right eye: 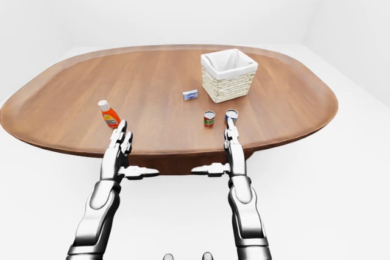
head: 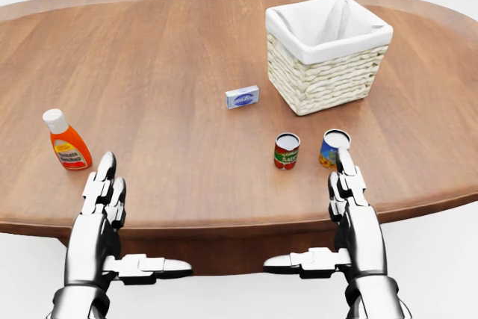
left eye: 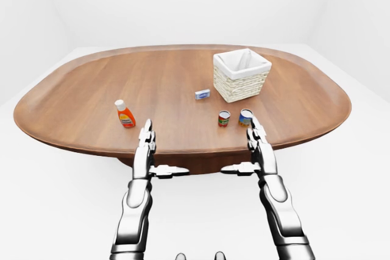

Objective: Pick up the tomato sauce, and put it in the basket.

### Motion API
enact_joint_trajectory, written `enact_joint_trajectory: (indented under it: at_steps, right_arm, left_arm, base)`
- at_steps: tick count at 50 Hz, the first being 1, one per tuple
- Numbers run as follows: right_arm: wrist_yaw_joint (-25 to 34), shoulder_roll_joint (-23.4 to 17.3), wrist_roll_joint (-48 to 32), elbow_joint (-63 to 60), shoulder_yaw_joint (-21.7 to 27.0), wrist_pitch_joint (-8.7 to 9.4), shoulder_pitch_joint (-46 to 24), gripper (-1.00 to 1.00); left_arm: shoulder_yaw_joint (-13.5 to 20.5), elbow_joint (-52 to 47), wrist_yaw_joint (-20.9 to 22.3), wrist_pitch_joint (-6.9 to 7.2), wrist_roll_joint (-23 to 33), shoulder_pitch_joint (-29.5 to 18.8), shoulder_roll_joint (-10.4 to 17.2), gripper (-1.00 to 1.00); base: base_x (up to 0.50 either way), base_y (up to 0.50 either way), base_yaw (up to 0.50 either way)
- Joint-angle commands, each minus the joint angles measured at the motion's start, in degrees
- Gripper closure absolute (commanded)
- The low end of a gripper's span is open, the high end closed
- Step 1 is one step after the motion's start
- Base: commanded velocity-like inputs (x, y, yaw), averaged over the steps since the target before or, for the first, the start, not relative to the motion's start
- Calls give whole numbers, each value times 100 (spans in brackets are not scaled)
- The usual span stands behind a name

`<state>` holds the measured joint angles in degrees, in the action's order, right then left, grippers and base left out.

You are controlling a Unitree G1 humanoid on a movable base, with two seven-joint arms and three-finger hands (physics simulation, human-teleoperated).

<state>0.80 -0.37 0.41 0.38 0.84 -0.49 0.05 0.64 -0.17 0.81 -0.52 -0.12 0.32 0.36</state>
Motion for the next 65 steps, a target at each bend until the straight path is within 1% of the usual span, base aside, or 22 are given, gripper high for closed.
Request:
enact_joint_trajectory:
  at_steps: [1, 7, 10, 15, 19, 20, 24, 25, 26, 28, 29, 30, 31, 33, 35, 37, 39, 48, 52, 58, 62, 65]
  right_arm:
    - [109, -60, 74, -7, 134, -32, 18, -100]
    - [172, -33, 185, 30, 123, -85, 7, -100]
    - [181, -37, 204, 220, 118, -211, -50, -100]
    - [157, -61, 215, -412, 124, 114, 110, -100]
    - [157, -132, 276, -2017, 314, 549, 500, -100]
    - [137, -177, 289, -3116, 448, 549, 686, -100]
    - [150, -294, 320, -5856, 1021, 549, 649, -100]
    - [-269, -854, 874, -5985, 1323, 549, 698, -100]
    - [-1029, -1662, 1922, -6019, 1448, 549, 978, -100]
    - [-2981, -4027, 3472, -6032, 1599, 549, 1839, -100]
    - [-3080, -4989, 3881, -6034, 1987, 218, 2362, -100]
    - [-3080, -5724, 4276, -6037, 2577, -451, 3036, -100]
    - [-3080, -6043, 4509, -6038, 3256, -451, 3689, -100]
    - [-3080, -6013, 4902, -6038, 4308, -451, 4511, -100]
    - [-3080, -5750, 5241, -6038, 5017, -451, 5043, -100]
    - [-3080, -5613, 5346, -6038, 5226, -451, 5285, -100]
    - [-3080, -5595, 5322, -6038, 5220, -451, 5304, -100]
    - [-3080, -5673, 5331, -6038, 5183, -451, 5319, -100]
    - [-3080, -5769, 5323, -6038, 5110, -451, 5236, -100]
    - [-3080, -6033, 5497, -6038, 5034, -451, 5028, -100]
    - [-3080, -6058, 5599, -6038, 5054, -451, 4894, -100]
    - [-3080, -6021, 5696, -6038, 5126, -451, 4861, -100]
  left_arm:
    - [107, -90, 140, -53, -14, 48, 61, -100]
    - [131, -47, 125, -79, -23, 37, 58, -100]
    - [87, -47, 125, -116, 11, 72, 44, -100]
    - [161, -146, 131, -4, -38, 18, 78, -100]
    - [285, -614, 104, 318, -115, 2, 126, -100]
    - [301, -766, 115, 459, -158, 0, 126, -100]
    - [269, -653, 112, 304, -114, 34, 101, -100]
    - [256, -630, 116, 276, -104, 45, 96, -100]
    - [250, -645, 114, 286, -95, 50, 97, -100]
    - [258, -650, 116, 282, -98, 47, 100, -100]
    - [269, -698, 123, 327, -113, 43, 107, -100]
    - [279, -740, 123, 358, -121, 40, 110, -100]
    - [300, -801, 117, 403, -133, 29, 118, -100]
    - [308, -830, 114, 423, -144, 32, 113, -100]
    - [293, -863, 115, 417, -139, 58, 105, -100]
    - [293, -930, 118, 463, -144, 68, 106, -100]
    - [306, -1080, 122, 552, -171, 82, 109, -100]
    - [308, -1017, 121, 518, -166, 74, 103, -100]
    - [309, -867, 119, 413, -161, 54, 100, -100]
    - [292, -869, 111, 417, -146, 56, 100, -100]
    - [257, -686, 112, 245, -105, 73, 88, -100]
    - [250, -728, 116, 278, -104, 86, 90, -100]
  base:
    - [0, 0, 0]
    - [0, 0, 0]
    - [0, 0, 0]
    - [0, 0, 0]
    - [0, 0, 0]
    - [0, 0, 0]
    - [0, 0, 0]
    - [0, 0, 0]
    - [0, 0, 0]
    - [0, 0, 0]
    - [0, 0, 0]
    - [0, 0, 0]
    - [0, 0, 0]
    - [0, 0, 0]
    - [0, 0, 0]
    - [0, 0, 0]
    - [0, 0, 0]
    - [0, 0, 0]
    - [0, 0, 0]
    - [0, 0, 0]
    - [0, -18, 0]
    - [0, -24, 0]
